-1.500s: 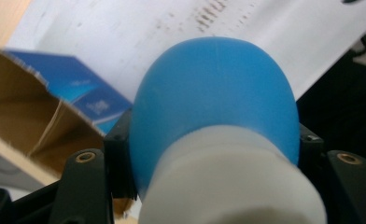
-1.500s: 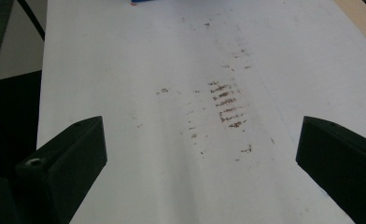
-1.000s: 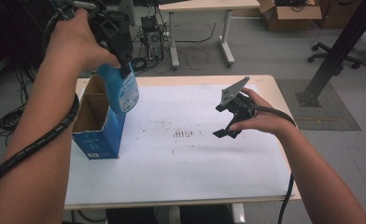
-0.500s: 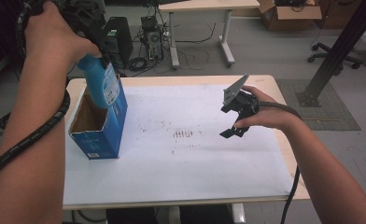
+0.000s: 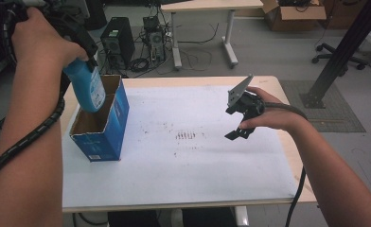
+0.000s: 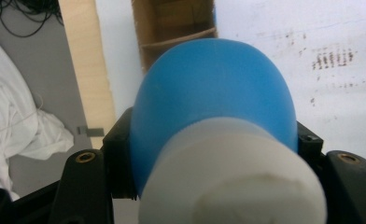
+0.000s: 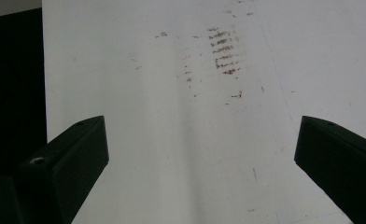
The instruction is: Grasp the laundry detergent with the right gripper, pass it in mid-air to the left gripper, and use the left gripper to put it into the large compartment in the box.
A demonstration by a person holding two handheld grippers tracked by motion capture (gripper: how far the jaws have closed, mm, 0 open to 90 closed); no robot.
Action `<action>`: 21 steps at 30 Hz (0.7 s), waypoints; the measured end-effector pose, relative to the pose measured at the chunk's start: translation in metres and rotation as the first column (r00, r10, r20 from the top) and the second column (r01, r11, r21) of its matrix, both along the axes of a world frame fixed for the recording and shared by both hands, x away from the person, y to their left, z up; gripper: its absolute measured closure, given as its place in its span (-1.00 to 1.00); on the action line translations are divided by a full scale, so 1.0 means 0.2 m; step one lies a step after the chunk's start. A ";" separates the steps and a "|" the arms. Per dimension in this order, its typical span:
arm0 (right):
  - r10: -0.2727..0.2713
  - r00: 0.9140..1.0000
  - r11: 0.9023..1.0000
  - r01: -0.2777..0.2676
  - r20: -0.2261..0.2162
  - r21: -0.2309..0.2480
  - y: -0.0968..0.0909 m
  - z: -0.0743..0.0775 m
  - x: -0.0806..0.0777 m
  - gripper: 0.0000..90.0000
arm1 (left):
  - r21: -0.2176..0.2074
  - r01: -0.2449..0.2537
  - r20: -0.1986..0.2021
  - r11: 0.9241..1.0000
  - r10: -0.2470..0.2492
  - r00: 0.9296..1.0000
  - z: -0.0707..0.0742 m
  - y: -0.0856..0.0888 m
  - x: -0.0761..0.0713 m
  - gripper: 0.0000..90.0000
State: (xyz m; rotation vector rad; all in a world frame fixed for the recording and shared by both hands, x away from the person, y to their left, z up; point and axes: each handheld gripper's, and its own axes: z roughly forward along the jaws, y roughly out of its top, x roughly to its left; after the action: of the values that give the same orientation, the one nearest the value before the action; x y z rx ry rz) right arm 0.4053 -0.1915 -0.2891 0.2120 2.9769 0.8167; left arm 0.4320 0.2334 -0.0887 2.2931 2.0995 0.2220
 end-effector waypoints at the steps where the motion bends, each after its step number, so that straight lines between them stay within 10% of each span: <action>1: -0.001 1.000 1.000 0.001 0.002 -0.004 0.00 0.00 0.00 -0.94 | -0.001 -0.003 -0.001 1.000 0.003 1.000 -0.01 0.01 0.00 -0.16; 21: 0.014 1.000 1.000 -0.014 0.018 0.008 0.04 -0.01 -0.01 -0.94 | -0.028 0.008 -0.018 1.000 -0.009 1.000 -0.25 0.08 0.01 -0.16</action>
State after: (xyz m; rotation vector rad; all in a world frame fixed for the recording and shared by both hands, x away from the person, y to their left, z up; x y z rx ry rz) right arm 0.4042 -0.1827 -0.2908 0.1826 2.9618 0.8283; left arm 0.4337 0.2486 -0.1382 2.2967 2.0865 0.1711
